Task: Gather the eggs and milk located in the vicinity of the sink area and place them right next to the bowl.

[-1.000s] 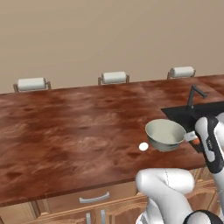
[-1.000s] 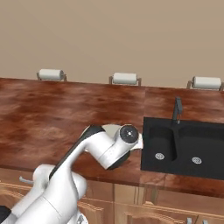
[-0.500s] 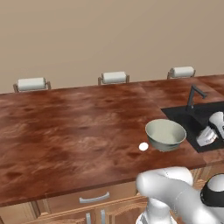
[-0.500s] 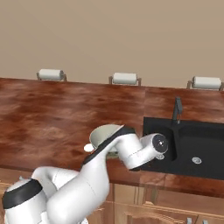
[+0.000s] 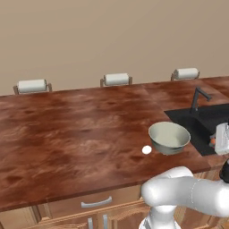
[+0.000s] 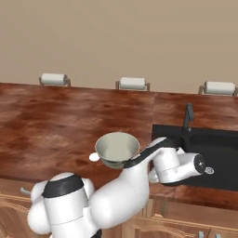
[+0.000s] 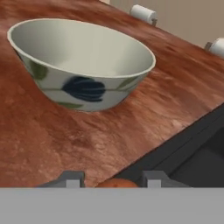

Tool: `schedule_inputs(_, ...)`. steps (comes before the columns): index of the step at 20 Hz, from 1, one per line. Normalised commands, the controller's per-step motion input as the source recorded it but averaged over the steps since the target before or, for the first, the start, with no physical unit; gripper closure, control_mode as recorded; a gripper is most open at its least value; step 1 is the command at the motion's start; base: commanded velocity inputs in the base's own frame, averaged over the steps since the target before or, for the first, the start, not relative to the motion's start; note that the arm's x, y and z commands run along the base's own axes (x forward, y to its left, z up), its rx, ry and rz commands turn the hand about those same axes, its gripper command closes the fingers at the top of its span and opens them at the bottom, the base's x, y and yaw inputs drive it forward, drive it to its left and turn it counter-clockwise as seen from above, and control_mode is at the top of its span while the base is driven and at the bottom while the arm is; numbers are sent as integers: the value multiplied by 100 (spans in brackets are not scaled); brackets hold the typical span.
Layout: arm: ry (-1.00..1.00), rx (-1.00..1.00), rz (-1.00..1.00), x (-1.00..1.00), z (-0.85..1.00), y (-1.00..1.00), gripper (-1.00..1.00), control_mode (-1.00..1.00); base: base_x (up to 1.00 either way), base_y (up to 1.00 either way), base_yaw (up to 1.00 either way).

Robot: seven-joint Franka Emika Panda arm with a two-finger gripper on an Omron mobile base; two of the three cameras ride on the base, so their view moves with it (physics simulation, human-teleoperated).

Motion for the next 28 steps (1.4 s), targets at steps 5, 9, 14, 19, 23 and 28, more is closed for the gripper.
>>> schedule_inputs(5,-3,-7,6,0,-2,7,100,-100,0,0,0)
schedule_inputs(9,-1,-11,0,0,-7,38,100,-100,0,0,0)
schedule_inputs(14,0,-4,0,1,-16,41,100,-100,0,0,0)
schedule_inputs(19,6,0,0,2,-12,32,100,-100,0,0,0)
schedule_inputs(23,13,3,0,1,-6,16,100,-100,0,0,0)
schedule_inputs(28,18,13,-1,0,-3,1,100,-100,0,0,0)
